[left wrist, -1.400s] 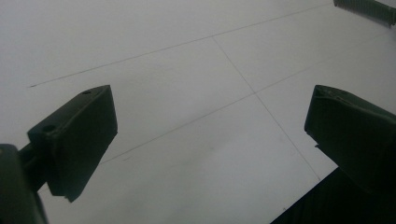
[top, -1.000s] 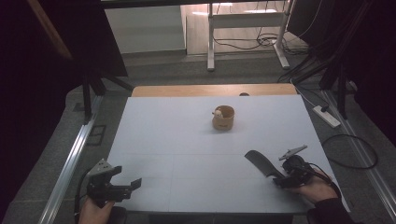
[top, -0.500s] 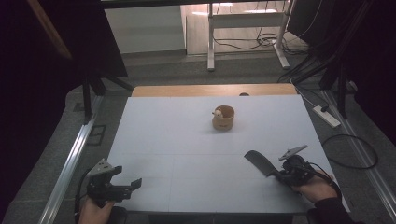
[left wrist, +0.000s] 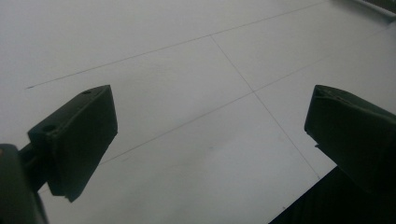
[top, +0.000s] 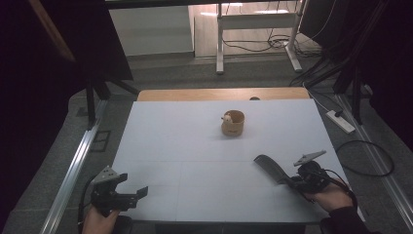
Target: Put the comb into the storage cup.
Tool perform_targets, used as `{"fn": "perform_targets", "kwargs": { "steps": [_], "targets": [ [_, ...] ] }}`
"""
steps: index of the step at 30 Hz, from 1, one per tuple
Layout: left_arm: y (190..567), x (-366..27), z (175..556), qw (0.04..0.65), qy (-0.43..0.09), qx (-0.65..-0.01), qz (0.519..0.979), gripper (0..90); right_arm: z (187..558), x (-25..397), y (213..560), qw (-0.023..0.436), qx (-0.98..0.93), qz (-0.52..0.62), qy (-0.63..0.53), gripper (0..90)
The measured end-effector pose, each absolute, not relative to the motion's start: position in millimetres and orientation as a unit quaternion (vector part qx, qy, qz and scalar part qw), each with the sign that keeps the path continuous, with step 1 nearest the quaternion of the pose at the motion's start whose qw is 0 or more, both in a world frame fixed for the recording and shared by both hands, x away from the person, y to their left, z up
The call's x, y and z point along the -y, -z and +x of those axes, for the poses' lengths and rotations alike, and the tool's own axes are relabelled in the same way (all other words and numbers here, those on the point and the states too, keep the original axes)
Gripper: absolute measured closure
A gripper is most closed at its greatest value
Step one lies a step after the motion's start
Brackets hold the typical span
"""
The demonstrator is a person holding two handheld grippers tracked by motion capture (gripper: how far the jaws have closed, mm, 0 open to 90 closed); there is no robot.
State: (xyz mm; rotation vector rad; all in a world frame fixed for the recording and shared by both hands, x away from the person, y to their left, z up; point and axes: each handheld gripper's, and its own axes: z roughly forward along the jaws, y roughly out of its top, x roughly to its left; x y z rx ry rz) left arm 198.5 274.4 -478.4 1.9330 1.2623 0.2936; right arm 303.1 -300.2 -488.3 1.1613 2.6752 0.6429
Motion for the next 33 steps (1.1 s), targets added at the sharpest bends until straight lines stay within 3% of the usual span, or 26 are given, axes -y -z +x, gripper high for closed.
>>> {"fn": "perform_targets", "kwargs": {
  "steps": [33],
  "targets": [
    [478.5, -274.1, 199.9, 0.4, -0.1, -0.482, 0.773, 2.3, 294.3, 294.4, 467.0, 0.106, -0.875, 0.364, -0.3, 72.5]
  ]
}}
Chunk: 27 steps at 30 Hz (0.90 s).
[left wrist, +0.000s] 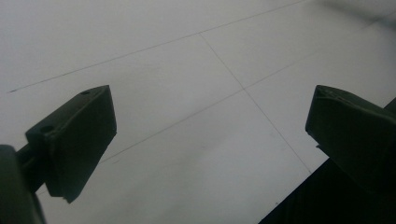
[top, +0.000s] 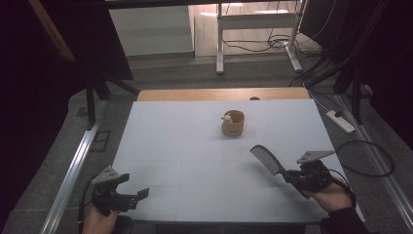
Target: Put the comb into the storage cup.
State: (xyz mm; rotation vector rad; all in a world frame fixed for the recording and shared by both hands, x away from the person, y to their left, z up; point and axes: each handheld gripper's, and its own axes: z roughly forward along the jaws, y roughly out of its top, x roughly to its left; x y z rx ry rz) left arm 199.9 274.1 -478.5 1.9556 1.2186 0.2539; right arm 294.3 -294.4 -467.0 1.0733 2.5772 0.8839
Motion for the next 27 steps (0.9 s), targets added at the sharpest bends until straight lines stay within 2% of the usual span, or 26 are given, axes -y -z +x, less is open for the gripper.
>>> {"fn": "perform_targets", "kwargs": {
  "steps": [27],
  "targets": [
    [473.3, -258.2, 207.3, 0.401, -0.085, -0.436, 0.802, 0.0, 288.2, 285.4, 459.3, 0.121, -0.875, 0.329, -0.334, 72.4]
  ]
}}
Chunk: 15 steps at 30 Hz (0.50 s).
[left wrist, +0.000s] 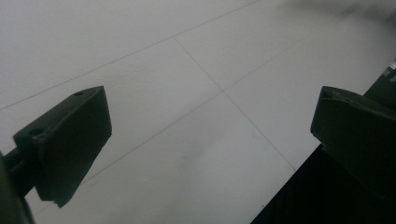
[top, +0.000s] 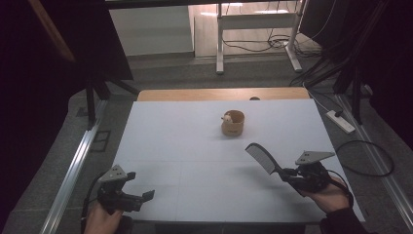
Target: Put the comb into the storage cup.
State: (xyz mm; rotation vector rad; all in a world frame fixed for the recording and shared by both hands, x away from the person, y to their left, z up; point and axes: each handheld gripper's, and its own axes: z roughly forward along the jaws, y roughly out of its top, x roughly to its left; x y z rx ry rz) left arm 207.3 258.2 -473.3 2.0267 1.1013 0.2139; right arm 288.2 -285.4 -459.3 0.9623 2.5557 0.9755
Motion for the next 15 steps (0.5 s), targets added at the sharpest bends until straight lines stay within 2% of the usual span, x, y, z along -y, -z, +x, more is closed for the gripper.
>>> {"fn": "perform_targets", "kwargs": {
  "steps": [15],
  "targets": [
    [468.1, -237.6, 220.7, 0.396, -0.076, -0.418, 0.814, 0.0, 284.9, 275.3, 452.1, 0.124, -0.874, 0.309, -0.355, 72.4]
  ]
}}
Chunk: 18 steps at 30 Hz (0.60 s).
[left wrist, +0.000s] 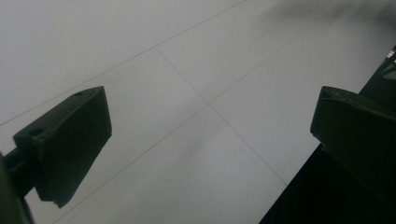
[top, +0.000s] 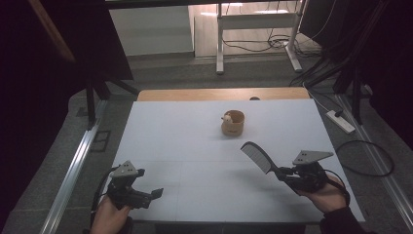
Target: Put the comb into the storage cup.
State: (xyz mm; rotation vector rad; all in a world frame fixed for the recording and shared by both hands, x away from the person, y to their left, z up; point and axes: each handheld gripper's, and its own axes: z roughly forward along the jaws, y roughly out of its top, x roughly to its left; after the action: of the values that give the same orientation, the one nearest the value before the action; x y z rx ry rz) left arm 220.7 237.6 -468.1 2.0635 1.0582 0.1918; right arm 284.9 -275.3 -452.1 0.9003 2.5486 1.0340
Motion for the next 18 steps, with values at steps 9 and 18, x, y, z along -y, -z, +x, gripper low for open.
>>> {"fn": "perform_targets", "kwargs": {
  "steps": [9, 18],
  "targets": [
    [464.3, -225.3, 228.5, 0.403, -0.07, -0.407, 0.817, 0.0, 282.9, 269.4, 449.1, 0.127, -0.875, 0.299, -0.359, 72.5],
    [460.6, -215.8, 238.7, 0.414, -0.062, -0.395, 0.818, 0.0, 281.4, 262.9, 447.6, 0.127, -0.878, 0.287, -0.363, 72.4]
  ]
}}
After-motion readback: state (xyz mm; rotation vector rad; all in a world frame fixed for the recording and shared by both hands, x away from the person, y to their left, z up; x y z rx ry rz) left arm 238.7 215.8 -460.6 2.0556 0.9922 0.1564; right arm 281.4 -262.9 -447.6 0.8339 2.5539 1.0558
